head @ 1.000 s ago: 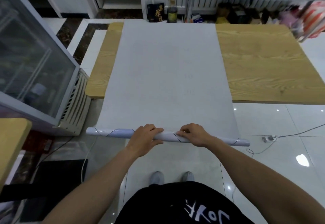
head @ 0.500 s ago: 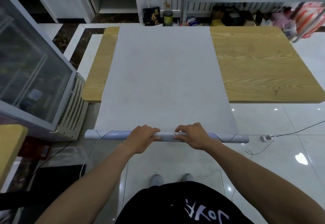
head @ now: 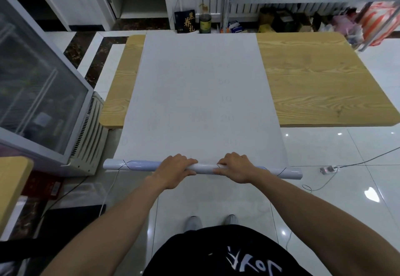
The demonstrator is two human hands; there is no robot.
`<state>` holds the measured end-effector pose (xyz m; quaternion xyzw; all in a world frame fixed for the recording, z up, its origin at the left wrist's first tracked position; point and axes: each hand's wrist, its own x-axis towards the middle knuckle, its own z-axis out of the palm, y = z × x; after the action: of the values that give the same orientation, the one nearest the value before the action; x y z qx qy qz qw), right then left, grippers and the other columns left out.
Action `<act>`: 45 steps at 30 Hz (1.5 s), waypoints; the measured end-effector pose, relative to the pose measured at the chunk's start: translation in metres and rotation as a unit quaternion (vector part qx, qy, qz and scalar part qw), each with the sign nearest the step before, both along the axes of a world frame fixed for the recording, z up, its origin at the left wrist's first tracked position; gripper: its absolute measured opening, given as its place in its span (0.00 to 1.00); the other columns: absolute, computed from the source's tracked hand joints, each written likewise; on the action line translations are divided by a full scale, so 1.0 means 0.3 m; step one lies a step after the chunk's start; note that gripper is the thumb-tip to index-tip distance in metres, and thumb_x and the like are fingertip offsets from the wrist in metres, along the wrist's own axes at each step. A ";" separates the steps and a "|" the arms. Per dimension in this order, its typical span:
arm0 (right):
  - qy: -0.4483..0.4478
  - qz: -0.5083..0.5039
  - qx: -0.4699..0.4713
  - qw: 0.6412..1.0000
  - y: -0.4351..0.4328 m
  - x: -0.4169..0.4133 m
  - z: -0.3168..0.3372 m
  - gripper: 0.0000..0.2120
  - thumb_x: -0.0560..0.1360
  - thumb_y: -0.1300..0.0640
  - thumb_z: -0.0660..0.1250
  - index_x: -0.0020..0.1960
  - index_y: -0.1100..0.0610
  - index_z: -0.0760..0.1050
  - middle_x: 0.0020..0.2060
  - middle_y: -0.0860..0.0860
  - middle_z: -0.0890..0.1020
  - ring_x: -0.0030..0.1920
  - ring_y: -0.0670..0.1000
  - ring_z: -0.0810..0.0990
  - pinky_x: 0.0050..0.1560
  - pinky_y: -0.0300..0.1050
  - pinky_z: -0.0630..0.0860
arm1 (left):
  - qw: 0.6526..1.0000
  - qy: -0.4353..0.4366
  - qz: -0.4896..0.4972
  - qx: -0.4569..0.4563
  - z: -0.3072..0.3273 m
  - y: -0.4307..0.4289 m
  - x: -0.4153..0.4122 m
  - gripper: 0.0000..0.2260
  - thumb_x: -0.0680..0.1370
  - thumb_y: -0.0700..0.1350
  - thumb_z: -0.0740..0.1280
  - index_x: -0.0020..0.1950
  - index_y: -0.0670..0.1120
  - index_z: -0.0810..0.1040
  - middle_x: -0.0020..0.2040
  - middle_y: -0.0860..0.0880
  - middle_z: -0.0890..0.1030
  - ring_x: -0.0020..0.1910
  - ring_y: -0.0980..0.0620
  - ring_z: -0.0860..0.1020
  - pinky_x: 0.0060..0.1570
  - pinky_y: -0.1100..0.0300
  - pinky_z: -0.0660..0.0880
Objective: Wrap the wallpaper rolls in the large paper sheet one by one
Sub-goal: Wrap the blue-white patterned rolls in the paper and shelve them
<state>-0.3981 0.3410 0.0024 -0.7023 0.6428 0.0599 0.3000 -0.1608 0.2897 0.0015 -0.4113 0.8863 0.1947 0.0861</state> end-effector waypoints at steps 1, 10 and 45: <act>-0.006 0.003 -0.001 1.000 0.003 -0.002 -0.006 0.18 0.75 0.34 0.58 0.50 0.47 0.75 0.44 0.48 0.74 0.48 0.52 0.70 0.49 0.49 0.63 | 1.000 -0.005 0.000 0.001 0.002 -0.001 0.000 0.19 0.81 0.57 0.57 0.70 0.53 0.68 0.56 0.48 0.78 0.54 0.48 0.73 0.52 0.55 0.69; -0.023 -0.008 -0.012 1.000 -0.008 -0.025 -0.007 0.16 0.79 0.39 0.57 0.56 0.50 0.72 0.49 0.50 0.82 0.48 0.53 0.76 0.51 0.46 0.61 | 0.998 0.043 0.026 0.023 -0.009 0.007 0.014 0.17 0.77 0.58 0.64 0.61 0.51 0.69 0.53 0.52 0.74 0.48 0.52 0.72 0.47 0.58 0.69; -0.023 -0.010 -0.004 1.000 -0.050 -0.069 -0.006 0.16 0.78 0.39 0.59 0.56 0.50 0.71 0.48 0.49 0.82 0.44 0.51 0.74 0.50 0.45 0.60 | 0.997 0.044 0.064 -0.026 -0.037 -0.025 0.021 0.10 0.82 0.51 0.58 0.60 0.50 0.71 0.54 0.51 0.76 0.50 0.50 0.70 0.47 0.58 0.63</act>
<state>-0.4189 0.3259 0.0008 -0.6986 0.6428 0.0383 0.3120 -0.1544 0.2822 -0.0097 -0.4601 0.8659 0.1946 0.0237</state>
